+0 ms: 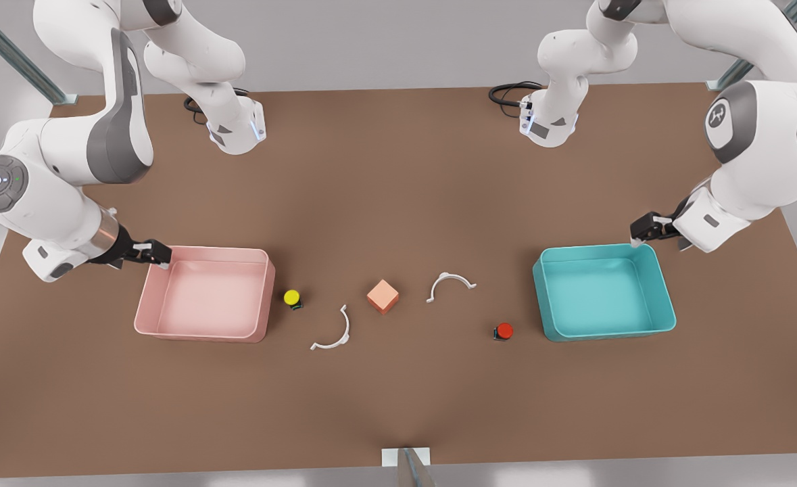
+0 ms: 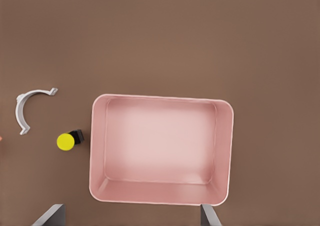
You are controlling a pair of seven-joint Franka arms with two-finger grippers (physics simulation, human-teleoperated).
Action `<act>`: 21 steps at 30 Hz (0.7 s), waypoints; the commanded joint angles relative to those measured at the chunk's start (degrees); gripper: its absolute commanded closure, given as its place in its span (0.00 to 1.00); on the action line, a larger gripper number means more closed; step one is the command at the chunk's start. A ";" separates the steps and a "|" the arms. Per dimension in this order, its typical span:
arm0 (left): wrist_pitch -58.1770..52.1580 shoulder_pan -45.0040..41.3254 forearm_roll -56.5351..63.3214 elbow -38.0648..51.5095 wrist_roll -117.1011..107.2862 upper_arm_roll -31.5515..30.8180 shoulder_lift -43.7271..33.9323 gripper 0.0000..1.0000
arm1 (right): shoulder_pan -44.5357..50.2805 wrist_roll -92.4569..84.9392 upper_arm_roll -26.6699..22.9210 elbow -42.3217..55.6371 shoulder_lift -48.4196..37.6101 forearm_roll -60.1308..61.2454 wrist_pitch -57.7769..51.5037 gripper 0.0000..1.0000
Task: Place the red button in the blue storage box with the left arm, and place the yellow button in the pink storage box with the right arm
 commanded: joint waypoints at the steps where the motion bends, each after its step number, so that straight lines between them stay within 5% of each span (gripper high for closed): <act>1: 1.01 0.00 0.06 0.04 0.56 -0.01 -0.05 0.00 | 0.01 2.65 0.01 0.03 -0.06 0.07 0.94 0.00; 5: 5.40 -8.78 0.15 0.04 1.09 -0.54 6.89 0.00 | 0.10 3.00 0.10 0.03 0.02 -0.02 1.82 0.00; 9: 23.84 -16.08 0.24 0.04 1.27 -0.54 15.76 0.00 | 6.33 2.65 1.06 -0.06 2.31 -0.02 4.01 0.00; 15: 40.90 -17.23 1.56 -2.86 1.35 -0.36 25.79 0.00 | 17.85 -2.10 1.24 -0.15 12.33 -0.02 14.21 0.00; 21: 47.68 -16.96 3.14 -10.78 1.35 -0.27 26.94 0.00 | 17.50 -35.76 2.38 -4.37 16.90 -0.11 25.55 0.00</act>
